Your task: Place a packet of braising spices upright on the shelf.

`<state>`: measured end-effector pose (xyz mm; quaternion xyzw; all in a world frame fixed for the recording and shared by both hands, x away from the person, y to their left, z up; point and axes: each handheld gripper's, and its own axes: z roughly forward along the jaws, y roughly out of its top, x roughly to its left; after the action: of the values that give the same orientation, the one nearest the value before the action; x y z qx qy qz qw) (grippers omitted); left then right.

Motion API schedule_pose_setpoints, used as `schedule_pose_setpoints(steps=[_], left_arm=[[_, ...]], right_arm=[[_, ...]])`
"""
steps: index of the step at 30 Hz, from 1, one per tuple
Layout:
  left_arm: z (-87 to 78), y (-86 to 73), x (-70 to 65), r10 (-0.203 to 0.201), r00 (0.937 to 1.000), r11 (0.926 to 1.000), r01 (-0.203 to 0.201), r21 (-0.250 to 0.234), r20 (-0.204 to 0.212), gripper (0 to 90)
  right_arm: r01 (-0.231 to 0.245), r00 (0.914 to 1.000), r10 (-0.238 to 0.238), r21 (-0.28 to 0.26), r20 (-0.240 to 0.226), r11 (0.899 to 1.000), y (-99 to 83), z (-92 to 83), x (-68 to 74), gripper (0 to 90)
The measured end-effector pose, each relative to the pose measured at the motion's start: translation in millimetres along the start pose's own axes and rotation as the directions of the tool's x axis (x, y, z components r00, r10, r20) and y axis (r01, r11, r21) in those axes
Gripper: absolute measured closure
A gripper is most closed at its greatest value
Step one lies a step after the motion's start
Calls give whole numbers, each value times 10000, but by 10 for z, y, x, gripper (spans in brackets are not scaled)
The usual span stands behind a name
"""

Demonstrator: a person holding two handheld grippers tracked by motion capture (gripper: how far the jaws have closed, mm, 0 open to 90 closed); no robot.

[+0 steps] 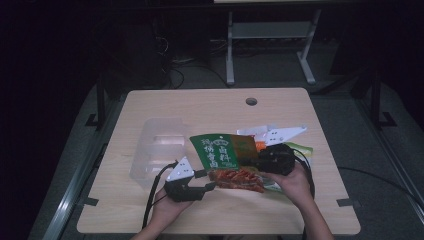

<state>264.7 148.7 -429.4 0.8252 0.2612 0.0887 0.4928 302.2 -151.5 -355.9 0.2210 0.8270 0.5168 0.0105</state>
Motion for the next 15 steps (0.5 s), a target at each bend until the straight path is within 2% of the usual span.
schedule_pose_setpoints(steps=[5,6,7,9,15], left_arm=[[-79,-9,-39,176,9998,9998,-177,-50,-112,429],[-101,-7,-57,230,9997,9997,-230,-61,-107,424],[-126,-3,-97,289,9995,9995,-291,-115,-160,416],[-143,1,-118,450,9987,9990,-450,-10,-235,397],[-245,-48,-131,223,9997,9997,-222,66,-88,328]], right_arm=[[-65,9997,74,-383,240,9992,95,-95,-17,893],[-20,9993,45,-667,365,9978,166,-158,-26,893],[-48,9990,80,-722,433,9974,203,-181,-27,893],[-2,9984,44,-752,569,9972,269,-212,-41,893],[-1,9964,52,-606,851,9982,473,-266,-93,893]])
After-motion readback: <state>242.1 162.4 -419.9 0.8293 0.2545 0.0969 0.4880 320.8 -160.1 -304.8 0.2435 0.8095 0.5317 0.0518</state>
